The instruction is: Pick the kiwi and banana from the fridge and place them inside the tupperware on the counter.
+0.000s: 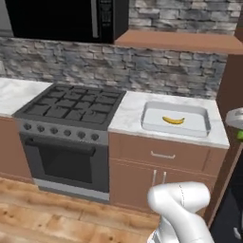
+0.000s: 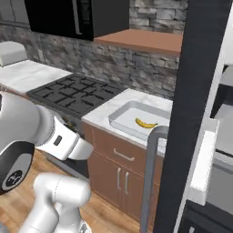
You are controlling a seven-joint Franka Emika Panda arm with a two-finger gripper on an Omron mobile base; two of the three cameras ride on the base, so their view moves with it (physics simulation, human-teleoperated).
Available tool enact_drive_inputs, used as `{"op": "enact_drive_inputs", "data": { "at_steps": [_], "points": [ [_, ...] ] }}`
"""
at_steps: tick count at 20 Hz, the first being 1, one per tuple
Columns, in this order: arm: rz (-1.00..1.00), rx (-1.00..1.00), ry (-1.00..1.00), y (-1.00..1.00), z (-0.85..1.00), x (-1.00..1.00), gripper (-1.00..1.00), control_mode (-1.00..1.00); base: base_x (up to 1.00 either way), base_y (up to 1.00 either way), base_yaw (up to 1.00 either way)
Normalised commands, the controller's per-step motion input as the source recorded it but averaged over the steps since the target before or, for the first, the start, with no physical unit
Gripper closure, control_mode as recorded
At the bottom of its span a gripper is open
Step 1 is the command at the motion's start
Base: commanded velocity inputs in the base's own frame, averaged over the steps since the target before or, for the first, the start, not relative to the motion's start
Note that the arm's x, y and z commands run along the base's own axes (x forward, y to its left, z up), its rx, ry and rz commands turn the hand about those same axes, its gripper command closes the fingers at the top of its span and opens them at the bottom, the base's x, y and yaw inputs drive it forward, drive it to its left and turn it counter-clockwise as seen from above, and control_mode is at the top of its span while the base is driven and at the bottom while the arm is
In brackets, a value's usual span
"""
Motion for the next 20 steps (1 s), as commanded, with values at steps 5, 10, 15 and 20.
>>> {"op": "enact_drive_inputs", "data": {
  "at_steps": [5, 10, 15, 20],
  "points": [
    [0.0, 0.0, 0.0, 0.0, 0.0, 0.0, 1.0, 1.0, 0.94, 0.77, -0.35],
    [0.0, 0.0, 0.0, 0.0, 0.0, 0.0, 1.0, 1.0, 0.92, 0.8, -0.33],
    [0.0, 0.0, 0.0, 0.0, 0.0, 0.0, 1.0, 1.0, 0.65, 0.05, -0.14],
    [0.0, 0.0, 0.0, 0.0, 0.0, 0.0, 1.0, 1.0, 0.59, -0.08, -0.06]
  ]
}}
